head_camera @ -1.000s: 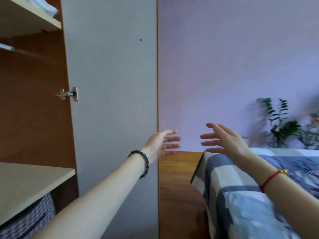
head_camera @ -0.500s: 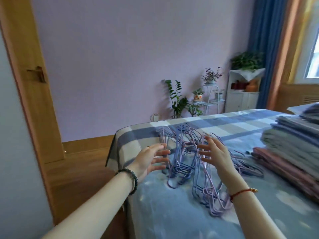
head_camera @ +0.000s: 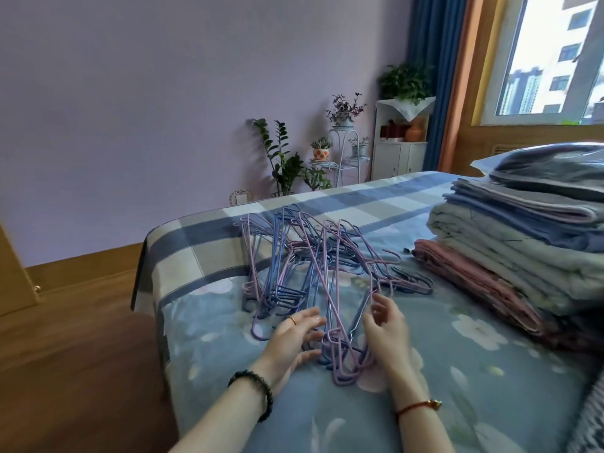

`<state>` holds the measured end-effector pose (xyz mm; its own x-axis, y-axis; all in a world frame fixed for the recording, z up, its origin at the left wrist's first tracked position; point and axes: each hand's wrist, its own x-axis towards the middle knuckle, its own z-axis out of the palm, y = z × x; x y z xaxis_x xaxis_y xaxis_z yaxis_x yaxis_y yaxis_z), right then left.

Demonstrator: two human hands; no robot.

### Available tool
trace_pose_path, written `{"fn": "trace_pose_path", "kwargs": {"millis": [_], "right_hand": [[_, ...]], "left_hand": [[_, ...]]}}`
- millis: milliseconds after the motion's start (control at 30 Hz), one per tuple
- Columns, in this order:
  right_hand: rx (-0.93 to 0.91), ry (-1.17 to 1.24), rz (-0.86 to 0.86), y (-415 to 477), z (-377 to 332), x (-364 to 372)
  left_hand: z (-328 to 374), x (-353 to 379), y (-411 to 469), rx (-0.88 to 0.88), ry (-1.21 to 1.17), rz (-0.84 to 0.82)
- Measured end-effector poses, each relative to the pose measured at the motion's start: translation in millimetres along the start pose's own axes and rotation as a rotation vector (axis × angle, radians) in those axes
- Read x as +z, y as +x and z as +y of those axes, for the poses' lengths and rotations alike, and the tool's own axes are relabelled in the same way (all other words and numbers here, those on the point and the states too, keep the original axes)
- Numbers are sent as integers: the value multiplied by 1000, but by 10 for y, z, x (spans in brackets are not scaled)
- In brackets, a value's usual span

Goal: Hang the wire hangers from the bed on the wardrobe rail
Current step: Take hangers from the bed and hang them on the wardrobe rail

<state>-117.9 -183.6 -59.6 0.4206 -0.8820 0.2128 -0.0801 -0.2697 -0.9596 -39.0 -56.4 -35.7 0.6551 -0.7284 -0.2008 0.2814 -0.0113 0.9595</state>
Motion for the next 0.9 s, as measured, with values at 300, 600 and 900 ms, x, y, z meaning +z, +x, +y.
{"fn": "trace_pose_path", "kwargs": {"millis": [300, 600, 900], "right_hand": [[31, -187, -42, 39, 47, 29], [123, 143, -184, 31, -67, -16], [23, 485, -377, -274, -596, 119]], "left_hand": [[-138, 47, 214, 15, 132, 16], [19, 15, 220, 28, -24, 15], [562, -333, -123, 216, -93, 12]]}}
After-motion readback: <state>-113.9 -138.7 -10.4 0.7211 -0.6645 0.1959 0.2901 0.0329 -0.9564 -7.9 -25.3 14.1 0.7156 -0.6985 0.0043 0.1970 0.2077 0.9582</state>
